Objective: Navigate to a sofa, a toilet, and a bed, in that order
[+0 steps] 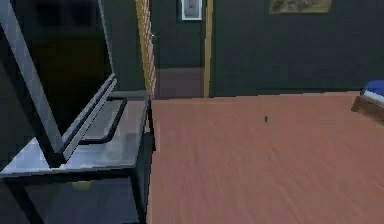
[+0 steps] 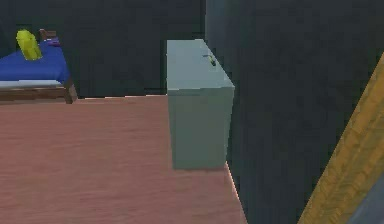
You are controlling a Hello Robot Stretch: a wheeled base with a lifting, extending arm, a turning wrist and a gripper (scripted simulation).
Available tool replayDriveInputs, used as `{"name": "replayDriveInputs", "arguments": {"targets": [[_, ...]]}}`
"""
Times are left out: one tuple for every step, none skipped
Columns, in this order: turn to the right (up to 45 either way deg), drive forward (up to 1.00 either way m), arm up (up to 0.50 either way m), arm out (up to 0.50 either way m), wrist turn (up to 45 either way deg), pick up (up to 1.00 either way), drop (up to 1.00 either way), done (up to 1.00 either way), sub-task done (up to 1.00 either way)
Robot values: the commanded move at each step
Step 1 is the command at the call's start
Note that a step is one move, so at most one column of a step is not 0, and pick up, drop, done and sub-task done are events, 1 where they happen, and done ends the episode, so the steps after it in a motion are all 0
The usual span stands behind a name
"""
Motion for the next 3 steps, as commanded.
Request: {"name": "replayDriveInputs", "arguments": {"targets": [[0.0, 0.65, 0.0, 0.0, 0.0, 0.0, 0.0, 0.0, 0.0], [0.0, 1.0, 0.0, 0.0, 0.0, 0.0, 0.0, 0.0, 0.0], [0.0, 1.0, 0.0, 0.0, 0.0, 0.0, 0.0, 0.0, 0.0]]}}
